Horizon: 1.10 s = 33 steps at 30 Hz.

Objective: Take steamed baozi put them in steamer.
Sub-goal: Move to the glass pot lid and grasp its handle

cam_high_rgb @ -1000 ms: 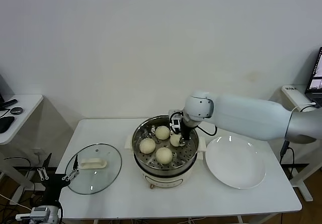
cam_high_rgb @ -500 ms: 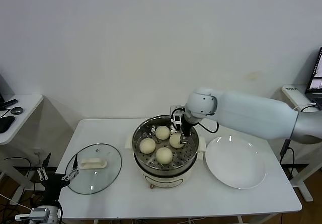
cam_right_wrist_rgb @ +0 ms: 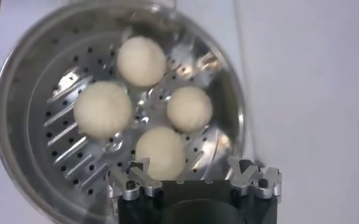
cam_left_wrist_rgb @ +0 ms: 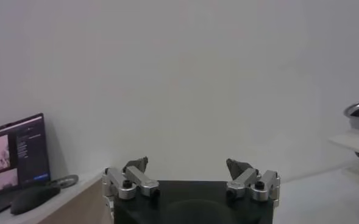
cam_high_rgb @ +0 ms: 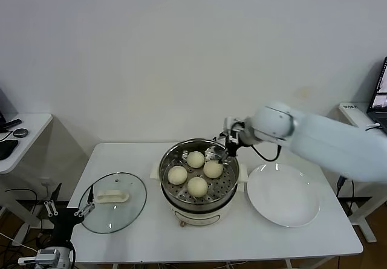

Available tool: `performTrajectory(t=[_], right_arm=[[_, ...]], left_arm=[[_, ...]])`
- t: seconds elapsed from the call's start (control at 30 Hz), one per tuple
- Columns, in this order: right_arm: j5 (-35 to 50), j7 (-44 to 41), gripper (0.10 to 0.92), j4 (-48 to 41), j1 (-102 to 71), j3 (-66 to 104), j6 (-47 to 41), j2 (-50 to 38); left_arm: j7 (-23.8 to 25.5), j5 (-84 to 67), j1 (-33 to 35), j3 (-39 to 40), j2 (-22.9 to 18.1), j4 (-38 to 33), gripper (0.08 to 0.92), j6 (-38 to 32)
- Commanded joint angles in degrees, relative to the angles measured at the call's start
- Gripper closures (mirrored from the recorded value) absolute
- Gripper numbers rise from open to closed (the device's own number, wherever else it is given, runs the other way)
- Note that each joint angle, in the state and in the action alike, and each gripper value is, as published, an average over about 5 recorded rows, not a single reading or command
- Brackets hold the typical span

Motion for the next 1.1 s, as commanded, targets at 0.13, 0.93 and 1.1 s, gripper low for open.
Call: performTrajectory(t=[0.13, 0.93, 1.1], right_arm=[[-12.03, 20.10, 0.203, 11.21, -80.49, 73.40, 28.96, -1.81], [-23.44, 13.95, 0.203, 13.12, -110.10, 113.56, 55.56, 45.11], [-21.41, 14.19, 0.203, 13.64, -112.28, 115.21, 55.68, 46.48]], left_arm=[[-0.19, 1.00, 0.34, 0.11, -0.47, -0.66, 0.177, -0.93], [-11.44, 46.75, -3.57, 2.17, 3.05, 10.41, 0.177, -3.41], [-9.76, 66.56, -6.94, 2.25, 8.30, 19.82, 0.177, -6.96]])
